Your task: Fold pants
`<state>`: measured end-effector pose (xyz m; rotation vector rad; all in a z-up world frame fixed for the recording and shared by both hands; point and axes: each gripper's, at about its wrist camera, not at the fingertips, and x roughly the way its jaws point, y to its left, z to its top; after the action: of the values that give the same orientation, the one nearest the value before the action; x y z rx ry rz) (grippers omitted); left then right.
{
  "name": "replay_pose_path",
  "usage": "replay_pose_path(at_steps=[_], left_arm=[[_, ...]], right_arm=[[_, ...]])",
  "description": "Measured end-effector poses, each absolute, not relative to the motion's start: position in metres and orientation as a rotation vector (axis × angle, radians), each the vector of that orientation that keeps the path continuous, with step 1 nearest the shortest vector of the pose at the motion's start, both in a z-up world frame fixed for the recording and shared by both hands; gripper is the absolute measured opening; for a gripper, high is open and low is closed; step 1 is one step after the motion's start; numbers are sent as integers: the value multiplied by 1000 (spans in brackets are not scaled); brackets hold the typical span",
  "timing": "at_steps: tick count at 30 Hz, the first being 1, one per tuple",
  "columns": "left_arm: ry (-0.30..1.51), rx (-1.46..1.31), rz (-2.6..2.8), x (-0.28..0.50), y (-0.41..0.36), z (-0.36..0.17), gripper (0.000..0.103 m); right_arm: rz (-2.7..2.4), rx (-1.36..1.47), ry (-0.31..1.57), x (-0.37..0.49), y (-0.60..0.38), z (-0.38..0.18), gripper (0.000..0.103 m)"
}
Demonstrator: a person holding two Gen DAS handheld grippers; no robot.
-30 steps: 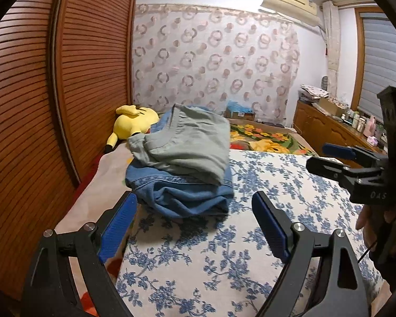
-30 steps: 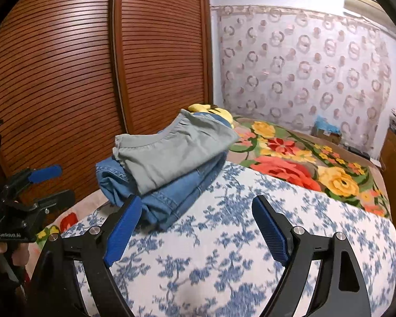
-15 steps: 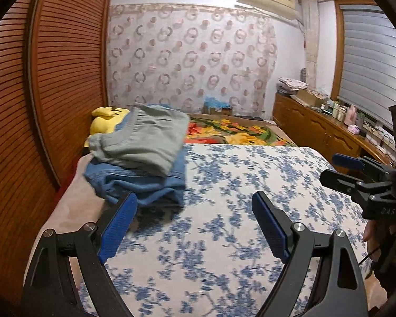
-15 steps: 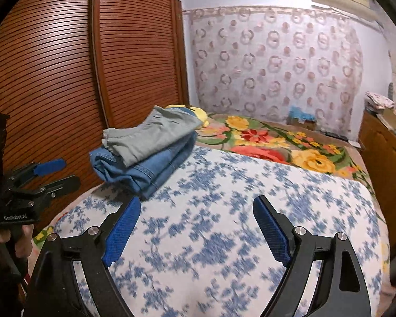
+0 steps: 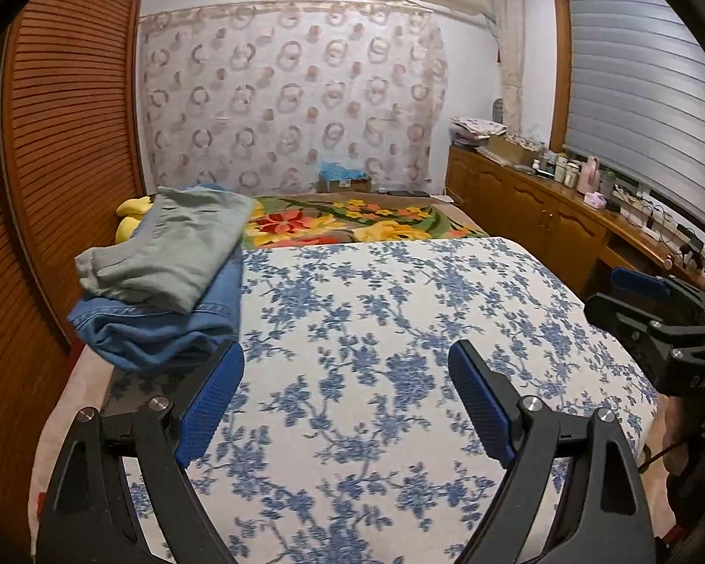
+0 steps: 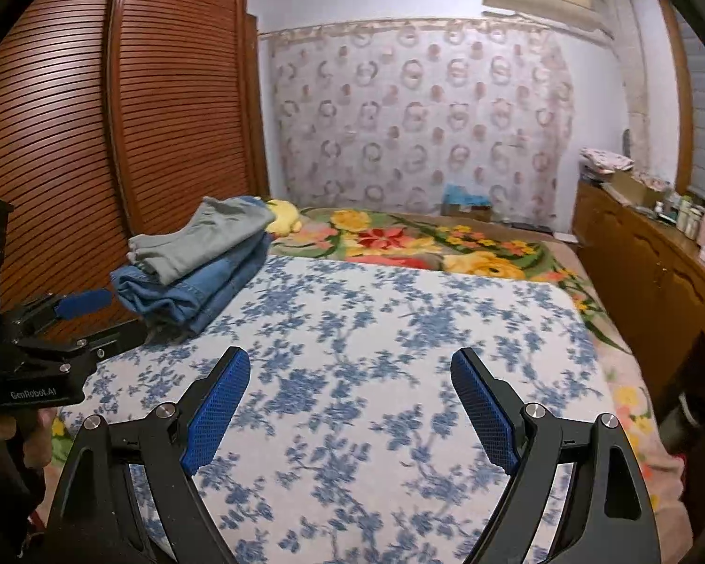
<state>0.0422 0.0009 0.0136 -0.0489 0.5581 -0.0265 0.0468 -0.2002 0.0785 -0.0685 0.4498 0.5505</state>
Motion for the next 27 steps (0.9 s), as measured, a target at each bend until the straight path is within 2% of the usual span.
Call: replay_pose_path(at_steps=[27], left_arm=[[425,-23,-78,31,-31,86,89]], right_arm=[[440,-5,345,15,-227,114,89]])
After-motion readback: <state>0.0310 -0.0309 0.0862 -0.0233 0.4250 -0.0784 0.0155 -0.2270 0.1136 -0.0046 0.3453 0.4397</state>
